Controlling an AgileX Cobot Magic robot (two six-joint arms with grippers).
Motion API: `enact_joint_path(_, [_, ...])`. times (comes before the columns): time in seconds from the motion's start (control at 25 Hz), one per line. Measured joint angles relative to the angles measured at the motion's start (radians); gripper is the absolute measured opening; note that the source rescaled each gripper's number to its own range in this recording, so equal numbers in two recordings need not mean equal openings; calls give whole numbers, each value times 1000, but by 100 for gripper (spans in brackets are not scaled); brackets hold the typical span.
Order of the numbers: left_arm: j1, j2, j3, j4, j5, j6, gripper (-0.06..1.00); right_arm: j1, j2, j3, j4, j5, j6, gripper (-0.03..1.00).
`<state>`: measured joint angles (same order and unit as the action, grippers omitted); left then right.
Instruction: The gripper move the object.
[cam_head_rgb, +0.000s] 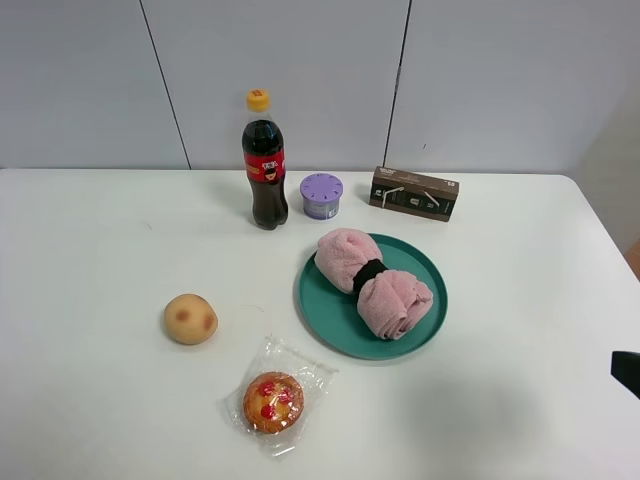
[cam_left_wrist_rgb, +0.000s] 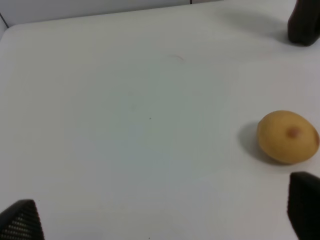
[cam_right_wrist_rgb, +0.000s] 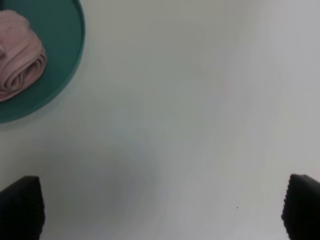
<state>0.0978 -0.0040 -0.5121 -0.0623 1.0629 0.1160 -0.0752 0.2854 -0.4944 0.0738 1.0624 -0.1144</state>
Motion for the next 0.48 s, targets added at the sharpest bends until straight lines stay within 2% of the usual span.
enact_joint_path(0.28, [0, 0, 0, 0, 0, 0, 100, 64, -89, 0, -8, 3, 8, 91])
enact_joint_path(0.48, [0, 0, 0, 0, 0, 0, 100, 73, -99, 0, -49, 3, 67, 91])
